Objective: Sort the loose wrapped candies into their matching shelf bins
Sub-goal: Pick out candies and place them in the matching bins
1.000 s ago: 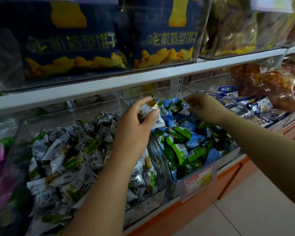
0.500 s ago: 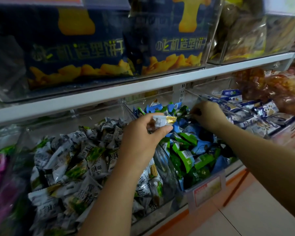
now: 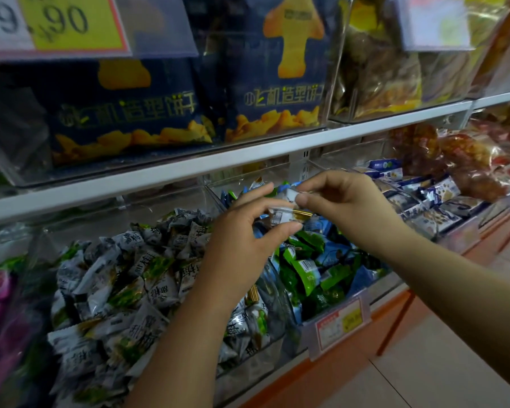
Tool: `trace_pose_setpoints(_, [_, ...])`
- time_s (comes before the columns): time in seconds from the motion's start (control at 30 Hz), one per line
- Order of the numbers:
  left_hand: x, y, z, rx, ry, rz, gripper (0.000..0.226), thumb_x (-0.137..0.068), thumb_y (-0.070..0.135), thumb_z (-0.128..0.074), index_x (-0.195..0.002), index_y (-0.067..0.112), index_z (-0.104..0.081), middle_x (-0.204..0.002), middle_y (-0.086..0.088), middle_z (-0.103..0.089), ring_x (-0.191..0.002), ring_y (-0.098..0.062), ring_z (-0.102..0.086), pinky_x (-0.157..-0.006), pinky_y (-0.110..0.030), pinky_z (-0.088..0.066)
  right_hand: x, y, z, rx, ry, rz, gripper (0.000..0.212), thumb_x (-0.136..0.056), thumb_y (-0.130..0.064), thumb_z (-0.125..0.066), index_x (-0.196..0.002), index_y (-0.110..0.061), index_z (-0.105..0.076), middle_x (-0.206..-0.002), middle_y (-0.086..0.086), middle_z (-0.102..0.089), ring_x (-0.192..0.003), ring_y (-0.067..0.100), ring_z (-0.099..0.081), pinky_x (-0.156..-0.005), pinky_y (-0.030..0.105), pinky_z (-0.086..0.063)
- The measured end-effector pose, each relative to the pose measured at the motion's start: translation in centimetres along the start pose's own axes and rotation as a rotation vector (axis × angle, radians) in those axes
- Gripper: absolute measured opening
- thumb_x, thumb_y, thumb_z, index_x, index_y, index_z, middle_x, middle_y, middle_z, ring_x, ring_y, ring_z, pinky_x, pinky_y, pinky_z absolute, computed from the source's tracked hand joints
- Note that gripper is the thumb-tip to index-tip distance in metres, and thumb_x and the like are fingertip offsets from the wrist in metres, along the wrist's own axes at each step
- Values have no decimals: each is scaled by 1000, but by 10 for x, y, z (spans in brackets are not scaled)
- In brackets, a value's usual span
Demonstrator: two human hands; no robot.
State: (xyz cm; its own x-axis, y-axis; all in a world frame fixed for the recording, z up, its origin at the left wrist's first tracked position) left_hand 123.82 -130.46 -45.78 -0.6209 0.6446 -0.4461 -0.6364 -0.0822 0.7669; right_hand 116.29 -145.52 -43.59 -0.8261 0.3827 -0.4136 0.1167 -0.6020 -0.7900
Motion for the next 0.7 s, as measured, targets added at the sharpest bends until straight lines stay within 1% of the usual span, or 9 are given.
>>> trace_pose_setpoints(0.1, [2, 4, 2, 31, -12, -45, 21, -80, 36, -68, -96, 49, -63, -131, 29, -45, -120, 15, -39, -95, -5, -30, 3, -3, -3, -94, -16, -19, 10, -84, -20, -67, -91, -14, -69, -86, 12, -72, -84, 24, -69, -81, 42, -55])
trace_pose_setpoints(0.2, [2, 6, 3, 51, 3, -73, 26, -81, 30, -69, -94, 51, -62, -123, 24, -52, -110, 12, -47, -86, -4, -36, 4, -2, -6, -124, -95, -17, 16, -81, -31, -66, -92, -20, -71, -92, 20, -70, -93, 44, -62, -85, 57, -48])
trace_pose_setpoints(0.23, [3, 4, 3, 60, 15, -70, 25, -81, 28, -69, -94, 49, -63, -119, 21, -55, -104, 10, -50, -82, -3, -36, 3, -1, -7, -139, -130, -19, 13, -82, -29, -65, -91, -22, -71, -93, 19, -70, -94, 46, -61, -85, 56, -49])
trace_pose_setpoints(0.27, [3, 3, 2, 67, 22, -60, 22, -82, 27, -69, -96, 43, -65, -115, 18, -56, -100, 8, -52, -81, -3, -37, 1, 0, -6, -160, -156, -31, 10, -84, -23, -65, -92, -21, -71, -93, 15, -72, -94, 40, -64, -83, 47, -54])
trace_pose_setpoints(0.33, [3, -2, 0, 55, 42, -38, 20, -82, 27, -69, -102, 30, -69, -110, 16, -57, -97, 8, -54, -79, -4, -39, -6, 10, -2, -170, -176, -72, 11, -87, -12, -62, -93, -17, -70, -90, 5, -73, -87, 18, -69, -79, 25, -55])
trace_pose_setpoints(0.4, [4, -6, 1, 36, 91, -24, 21, -83, 27, -69, -103, 24, -69, -107, 14, -57, -95, 8, -54, -78, -3, -39, -17, 31, 6, 5, -136, -85, 12, -89, -11, -62, -97, -17, -70, -97, -2, -72, -87, 6, -68, -84, 20, -53])
trace_pose_setpoints(0.5, [4, -11, 4, 57, 148, -5, 19, -83, 31, -66, -101, 27, -66, -106, 11, -59, -93, 4, -56, -79, -5, -39, -35, 68, 22, 424, -92, -135, 22, -93, -12, -58, -114, -13, -66, -117, 5, -66, -102, 15, -62, -86, 22, -44])
trace_pose_setpoints(0.57, [3, -11, 6, 76, 155, 8, 20, -82, 35, -63, -101, 29, -65, -108, 7, -60, -93, 1, -57, -79, -6, -41, -42, 83, 23, 536, -146, -166, 29, -95, -13, -55, -123, -12, -61, -123, 8, -63, -110, 23, -59, -86, 26, -43])
trace_pose_setpoints(0.7, [3, -10, 5, 106, 164, 26, 21, -80, 40, -60, -100, 39, -61, -105, 9, -60, -88, 5, -57, -73, -4, -40, -55, 96, 12, 669, -310, -144, 36, -97, -10, -47, -133, -12, -53, -133, 12, -56, -118, 28, -54, -97, 37, -44])
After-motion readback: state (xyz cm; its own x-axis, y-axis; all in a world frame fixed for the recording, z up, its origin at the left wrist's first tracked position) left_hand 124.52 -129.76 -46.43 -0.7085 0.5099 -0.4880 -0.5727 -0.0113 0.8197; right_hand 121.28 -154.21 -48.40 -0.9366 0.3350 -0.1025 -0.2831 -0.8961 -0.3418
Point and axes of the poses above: each hand's wrist, its own x-axis away from the middle knuckle, its own z-axis out of the back of the hand, y = z × x, the point moved 2 cm from there along -x, towards the middle knuckle
